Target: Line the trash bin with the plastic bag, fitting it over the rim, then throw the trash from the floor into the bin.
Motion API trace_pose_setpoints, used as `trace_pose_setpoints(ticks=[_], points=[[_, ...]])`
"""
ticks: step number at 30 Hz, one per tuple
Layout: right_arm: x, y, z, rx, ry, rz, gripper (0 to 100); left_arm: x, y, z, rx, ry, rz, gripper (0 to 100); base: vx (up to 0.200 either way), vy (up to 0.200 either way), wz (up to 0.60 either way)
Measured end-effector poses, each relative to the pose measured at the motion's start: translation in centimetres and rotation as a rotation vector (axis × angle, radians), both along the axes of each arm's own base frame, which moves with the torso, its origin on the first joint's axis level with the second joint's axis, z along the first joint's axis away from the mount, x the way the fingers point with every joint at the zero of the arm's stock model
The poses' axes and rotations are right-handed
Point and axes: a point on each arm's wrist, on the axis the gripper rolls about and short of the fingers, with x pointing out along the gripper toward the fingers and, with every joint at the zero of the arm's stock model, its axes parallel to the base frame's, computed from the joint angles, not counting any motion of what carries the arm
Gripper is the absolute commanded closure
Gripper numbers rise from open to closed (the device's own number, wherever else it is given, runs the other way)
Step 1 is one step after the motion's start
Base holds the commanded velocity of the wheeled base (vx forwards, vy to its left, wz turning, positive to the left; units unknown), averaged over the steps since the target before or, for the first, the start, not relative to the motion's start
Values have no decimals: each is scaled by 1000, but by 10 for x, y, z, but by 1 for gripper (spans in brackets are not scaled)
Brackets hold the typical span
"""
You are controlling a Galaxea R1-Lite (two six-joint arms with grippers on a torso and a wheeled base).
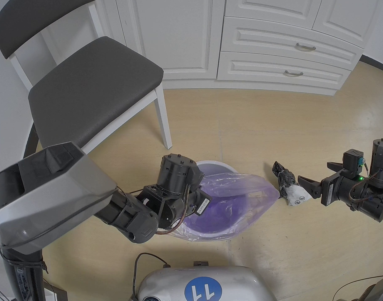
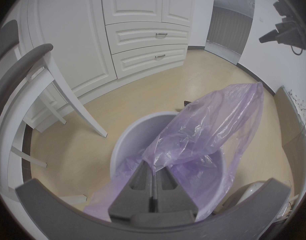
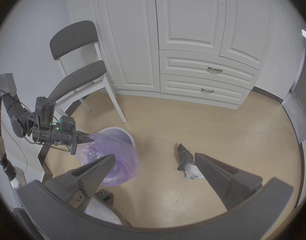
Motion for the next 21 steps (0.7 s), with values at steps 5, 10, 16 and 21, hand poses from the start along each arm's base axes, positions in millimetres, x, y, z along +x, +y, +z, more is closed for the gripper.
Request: trace_pose_setpoints(ticks=[5, 10, 16, 21], points=[[2, -2, 1, 3, -7, -13, 0, 12, 3, 11, -16, -20, 23, 100, 0, 0, 0], [3, -4, 2, 4, -11, -24, 0, 26, 4, 24, -30, -39, 46, 100, 0, 0, 0], [3, -5, 3, 7, -17, -29, 0, 47, 7, 38, -36, -70, 68, 100, 0, 0, 0], [4, -7, 4, 8, -18, -35, 0, 67, 4, 47, -51, -102, 75, 100, 0, 0, 0]])
